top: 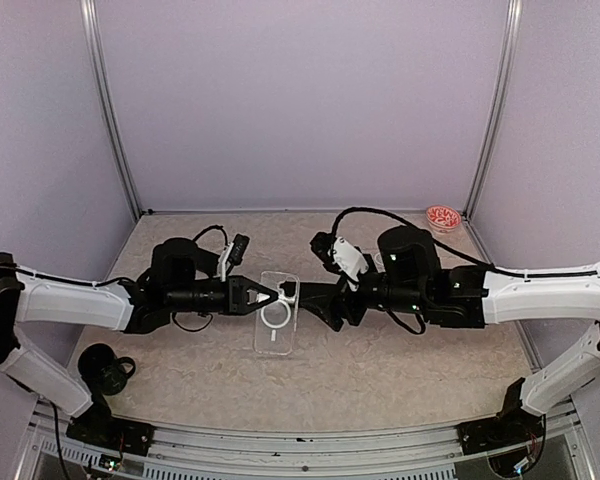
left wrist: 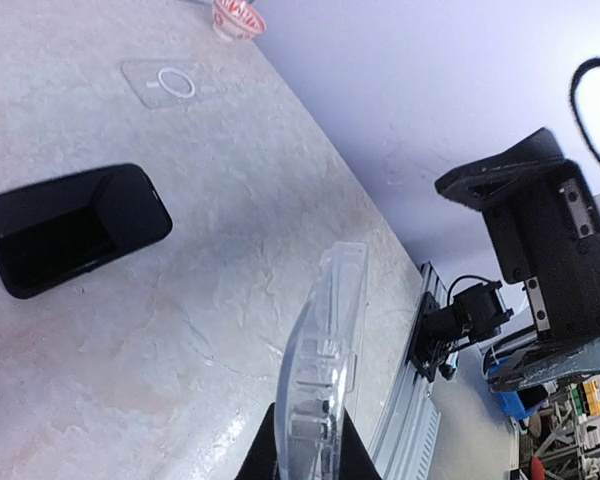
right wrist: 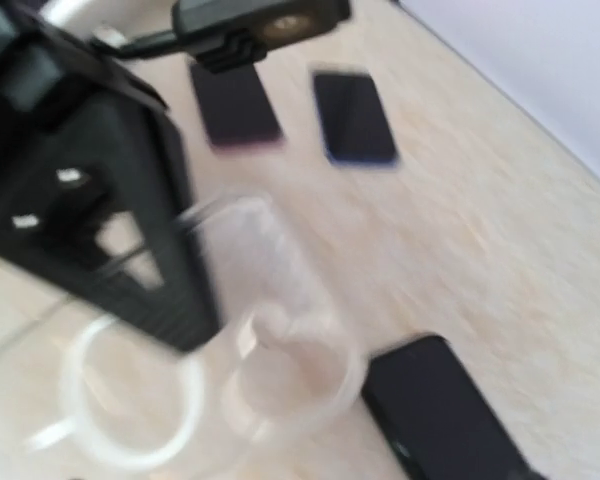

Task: Put the phone into the phone case
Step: Pass from the right arm to the left, then pass from the left arm to the right

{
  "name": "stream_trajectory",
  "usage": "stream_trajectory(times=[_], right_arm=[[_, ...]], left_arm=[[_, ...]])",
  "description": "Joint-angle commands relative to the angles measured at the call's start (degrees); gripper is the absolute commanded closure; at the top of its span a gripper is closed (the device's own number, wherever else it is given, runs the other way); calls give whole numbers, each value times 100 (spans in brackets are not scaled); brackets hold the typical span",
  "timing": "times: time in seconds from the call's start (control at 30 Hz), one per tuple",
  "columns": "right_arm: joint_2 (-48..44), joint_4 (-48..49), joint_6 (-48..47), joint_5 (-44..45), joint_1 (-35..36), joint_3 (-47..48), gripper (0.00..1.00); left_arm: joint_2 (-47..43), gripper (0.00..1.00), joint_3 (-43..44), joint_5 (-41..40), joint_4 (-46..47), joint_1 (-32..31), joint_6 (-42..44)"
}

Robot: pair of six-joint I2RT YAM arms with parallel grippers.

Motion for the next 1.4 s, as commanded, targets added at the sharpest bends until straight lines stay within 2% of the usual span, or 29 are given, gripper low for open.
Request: stream_trajectory(times=[0.0,0.2,0.33,0.7,1.1,1.37], right_arm=[[-383,874,1373,-1026,-226,-422,9],[-169,1667,2334,-2405,-441,-573,9],[151,2062,2698,-2961,-446,-516,9],[956,2622,3347,-3831,-498,-102,22],[1596,2780,3866,-4325,-584,593,32],[2016,2762,4131,-4631,-613,970,48]], left_arm=[[-732,99,-383,-544,866,134,-271],[-1342,99,-811,-997,1484,221,-457],[-1618,99,-1040,-1318,1831,222,-590],[-1875,100,-1515,-1785,2727,162,-1007],[-1964,99,-1697,-2018,2953,1,-1020],[-1998,99,-1750,-2232,3027,-135,-979]])
